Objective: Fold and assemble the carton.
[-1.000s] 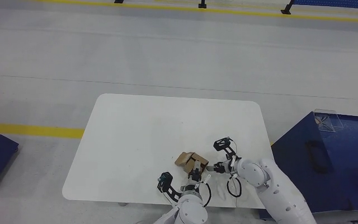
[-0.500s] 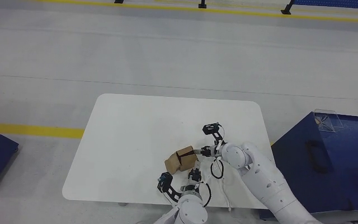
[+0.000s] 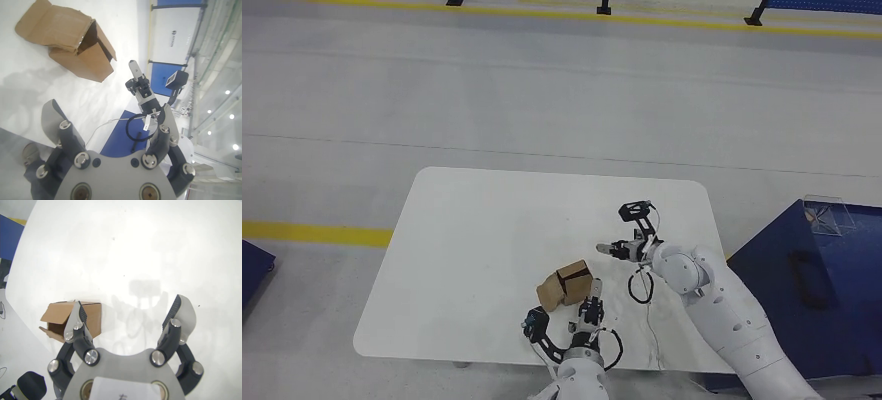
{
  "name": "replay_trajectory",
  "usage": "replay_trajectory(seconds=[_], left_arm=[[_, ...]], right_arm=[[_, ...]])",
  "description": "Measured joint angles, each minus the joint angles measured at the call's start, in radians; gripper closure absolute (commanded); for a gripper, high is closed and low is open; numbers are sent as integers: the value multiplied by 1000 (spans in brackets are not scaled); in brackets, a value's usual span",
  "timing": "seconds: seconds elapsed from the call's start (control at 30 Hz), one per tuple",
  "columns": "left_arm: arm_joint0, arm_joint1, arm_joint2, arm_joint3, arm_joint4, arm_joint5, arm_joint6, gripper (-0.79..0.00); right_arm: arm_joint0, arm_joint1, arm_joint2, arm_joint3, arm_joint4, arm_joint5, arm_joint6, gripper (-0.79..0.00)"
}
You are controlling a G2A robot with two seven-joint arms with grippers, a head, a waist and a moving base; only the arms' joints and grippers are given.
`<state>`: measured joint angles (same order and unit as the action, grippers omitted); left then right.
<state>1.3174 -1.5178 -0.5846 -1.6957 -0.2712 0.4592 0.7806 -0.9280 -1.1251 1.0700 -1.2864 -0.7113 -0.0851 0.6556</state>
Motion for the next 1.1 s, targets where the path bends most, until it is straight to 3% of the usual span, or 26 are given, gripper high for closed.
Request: replay_trajectory(seconds=[0.33, 0.43, 0.57, 0.77, 1.1], left_arm=[[14, 2, -24, 5, -4, -28, -25, -785], [35, 4, -44, 65, 50, -160, 7, -785], [84, -4, -65, 126, 96, -421, 50, -785], [106, -24, -48, 212, 180, -639, 93, -785], [114, -26, -71, 203, 165, -667, 72, -785]], right_arm=[[-25, 2, 24, -7, 62, -31, -56, -785], [-58, -6, -11, -40, -20, -5, -175, -785], [-99, -14, -49, -65, -121, -34, -285, -785], [-112, -28, -97, -41, -192, -31, -355, -785], [-120, -46, -135, -32, -268, -22, -420, -785]])
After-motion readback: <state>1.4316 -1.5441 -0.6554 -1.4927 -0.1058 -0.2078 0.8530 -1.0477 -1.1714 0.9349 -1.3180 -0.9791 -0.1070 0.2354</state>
